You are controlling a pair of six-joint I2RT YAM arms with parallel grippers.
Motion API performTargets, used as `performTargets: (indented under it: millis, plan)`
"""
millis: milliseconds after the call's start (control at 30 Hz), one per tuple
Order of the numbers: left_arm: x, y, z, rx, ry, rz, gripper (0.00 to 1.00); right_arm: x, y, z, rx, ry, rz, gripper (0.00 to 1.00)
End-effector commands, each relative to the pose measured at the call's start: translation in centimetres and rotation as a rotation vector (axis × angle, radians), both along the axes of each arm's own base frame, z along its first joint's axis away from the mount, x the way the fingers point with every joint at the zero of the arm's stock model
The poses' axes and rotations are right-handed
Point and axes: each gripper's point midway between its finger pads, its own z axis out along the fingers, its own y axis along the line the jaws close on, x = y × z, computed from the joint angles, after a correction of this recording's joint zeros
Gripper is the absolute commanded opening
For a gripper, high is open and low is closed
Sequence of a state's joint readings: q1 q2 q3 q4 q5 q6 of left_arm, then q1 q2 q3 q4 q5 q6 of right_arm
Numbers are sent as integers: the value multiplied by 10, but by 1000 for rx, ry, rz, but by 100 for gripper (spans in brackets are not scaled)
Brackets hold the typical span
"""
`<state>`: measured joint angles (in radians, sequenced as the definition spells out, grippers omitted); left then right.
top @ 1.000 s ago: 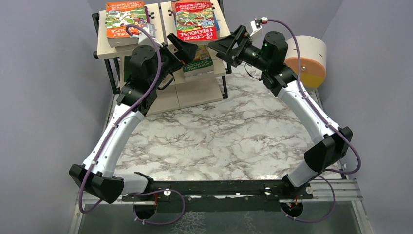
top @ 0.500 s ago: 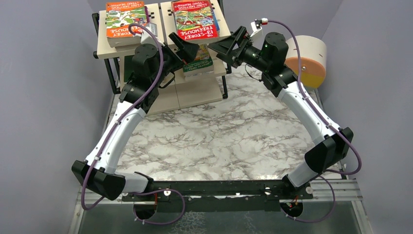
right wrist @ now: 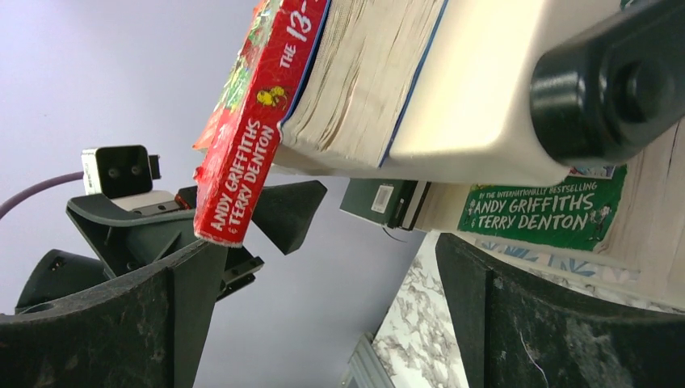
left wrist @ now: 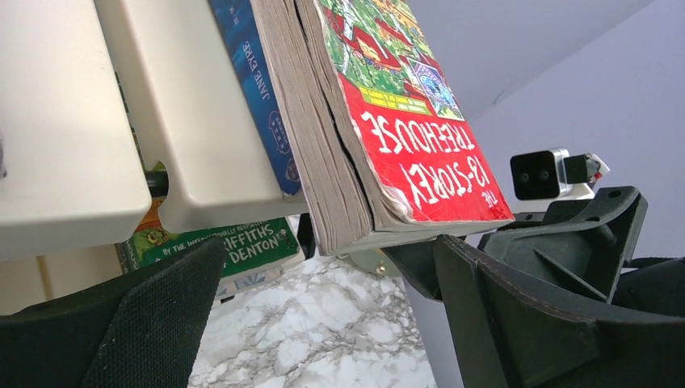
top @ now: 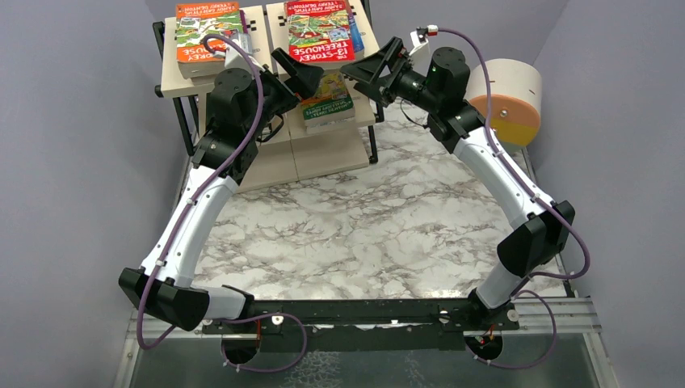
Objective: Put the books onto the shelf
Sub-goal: Place the book on the shelf.
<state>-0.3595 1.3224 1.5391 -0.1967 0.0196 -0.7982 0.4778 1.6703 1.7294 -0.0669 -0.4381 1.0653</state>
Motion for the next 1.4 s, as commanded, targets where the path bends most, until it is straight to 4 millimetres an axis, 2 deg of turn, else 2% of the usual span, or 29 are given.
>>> performTargets:
  millis: [0, 667, 1367]
  plan:
    - [-1, 0, 17, -20, -42, -20, 99, 9, 2, 19, 33, -43, -20, 100]
    - [14, 0, 13, -34, -34, -33, 99, 27, 3, 19, 54, -15, -36, 100]
    - [27, 12, 15, -48, -33, -27, 99, 39, 4, 18, 69, 3, -37, 100]
